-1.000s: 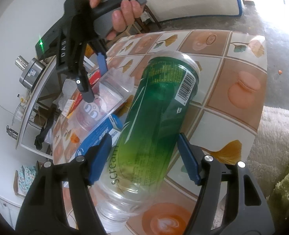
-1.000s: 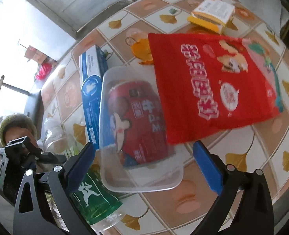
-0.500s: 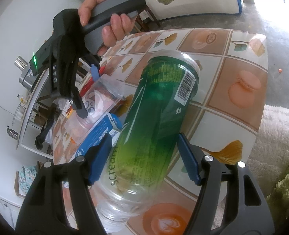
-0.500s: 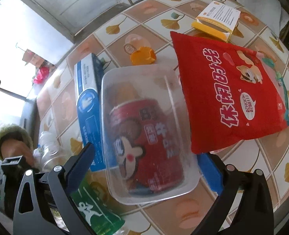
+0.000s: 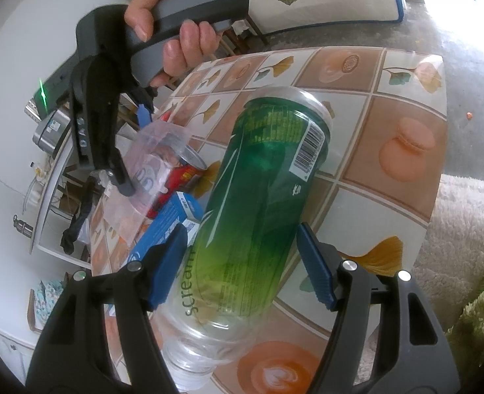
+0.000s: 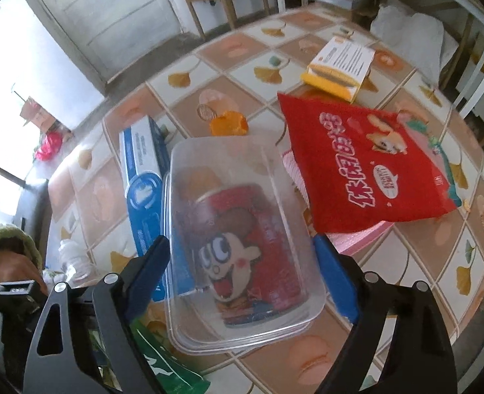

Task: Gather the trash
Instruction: 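Grasp the clear plastic box with the right tool and lift it off the red can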

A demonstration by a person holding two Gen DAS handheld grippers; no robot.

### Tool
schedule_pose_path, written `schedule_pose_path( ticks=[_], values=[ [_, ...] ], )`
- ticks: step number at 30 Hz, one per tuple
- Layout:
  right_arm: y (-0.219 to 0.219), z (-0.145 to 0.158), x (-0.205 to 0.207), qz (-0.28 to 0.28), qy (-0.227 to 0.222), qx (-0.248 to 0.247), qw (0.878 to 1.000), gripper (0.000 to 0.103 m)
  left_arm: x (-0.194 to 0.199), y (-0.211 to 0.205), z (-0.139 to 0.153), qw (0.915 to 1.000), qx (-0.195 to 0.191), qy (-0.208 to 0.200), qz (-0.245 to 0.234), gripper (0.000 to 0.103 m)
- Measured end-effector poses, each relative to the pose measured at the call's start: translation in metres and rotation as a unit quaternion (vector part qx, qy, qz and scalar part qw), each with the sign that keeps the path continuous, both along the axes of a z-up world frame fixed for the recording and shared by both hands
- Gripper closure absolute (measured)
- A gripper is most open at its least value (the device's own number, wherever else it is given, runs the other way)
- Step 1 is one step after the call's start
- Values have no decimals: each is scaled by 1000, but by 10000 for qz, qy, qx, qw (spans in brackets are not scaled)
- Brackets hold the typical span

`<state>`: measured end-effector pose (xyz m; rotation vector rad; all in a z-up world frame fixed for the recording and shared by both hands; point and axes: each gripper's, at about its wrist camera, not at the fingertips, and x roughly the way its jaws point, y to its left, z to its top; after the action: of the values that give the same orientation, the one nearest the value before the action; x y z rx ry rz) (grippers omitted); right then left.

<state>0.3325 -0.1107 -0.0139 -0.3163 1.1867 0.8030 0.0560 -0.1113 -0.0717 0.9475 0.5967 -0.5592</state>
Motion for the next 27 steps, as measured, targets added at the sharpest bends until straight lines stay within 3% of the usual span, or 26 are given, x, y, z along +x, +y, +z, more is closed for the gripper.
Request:
schedule_pose_path(
  ticks=[12, 17, 22, 27],
  values=[
    [-18, 43, -22, -288, -563, 625, 9960, 19, 3, -6, -6, 9998, 155, -84, 87, 38],
    [-46, 66, -46, -573, -861, 923, 9903, 19, 4, -7, -7, 9996, 192, -149, 128, 38],
    [-106, 85, -86, -1346, -1210, 1257, 9754, 19, 5, -11, -10, 9991, 279, -253, 176, 38],
    [-165, 76, -121, -2335, -1362, 1179, 9555, 19, 4, -15, -14, 9986, 354, -338, 196, 37]
  ],
)
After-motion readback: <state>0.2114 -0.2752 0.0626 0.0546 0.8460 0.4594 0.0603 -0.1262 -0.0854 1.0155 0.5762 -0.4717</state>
